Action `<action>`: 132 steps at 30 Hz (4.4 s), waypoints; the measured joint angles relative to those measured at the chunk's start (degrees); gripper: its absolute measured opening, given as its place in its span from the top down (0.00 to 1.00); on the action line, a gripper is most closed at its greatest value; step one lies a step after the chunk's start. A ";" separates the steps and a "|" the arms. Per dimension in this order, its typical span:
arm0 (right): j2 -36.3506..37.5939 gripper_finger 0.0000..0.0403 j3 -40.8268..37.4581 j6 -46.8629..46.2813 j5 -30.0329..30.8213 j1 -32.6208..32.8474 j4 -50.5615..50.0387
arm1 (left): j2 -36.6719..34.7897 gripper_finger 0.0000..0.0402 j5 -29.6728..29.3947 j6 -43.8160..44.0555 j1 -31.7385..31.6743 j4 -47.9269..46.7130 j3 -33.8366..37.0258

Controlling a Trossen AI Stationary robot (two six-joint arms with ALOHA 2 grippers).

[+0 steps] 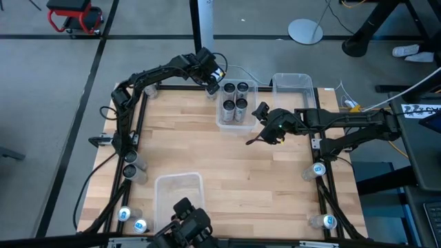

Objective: Sort soda cans
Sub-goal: Put the top right white and black starfruit soda can into the left transparent bin

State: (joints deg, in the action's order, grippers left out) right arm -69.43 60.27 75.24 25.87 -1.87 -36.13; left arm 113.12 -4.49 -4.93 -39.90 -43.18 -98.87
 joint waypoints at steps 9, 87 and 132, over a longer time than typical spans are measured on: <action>0.00 0.22 0.00 0.01 0.00 0.00 -0.01 | 0.00 0.38 0.00 -0.31 0.00 -0.22 0.00; 0.00 0.22 0.00 -4.48 -2.01 -0.02 -0.03 | -27.87 0.39 -16.60 45.98 78.65 -28.07 0.11; -2.16 0.22 0.02 -4.28 -2.43 -0.02 0.21 | -15.61 0.38 -28.63 47.04 74.14 -20.47 17.99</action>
State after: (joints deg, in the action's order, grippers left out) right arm -71.59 60.29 70.96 23.44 -1.89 -35.92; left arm 97.51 -33.12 42.11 34.24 -63.65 -80.88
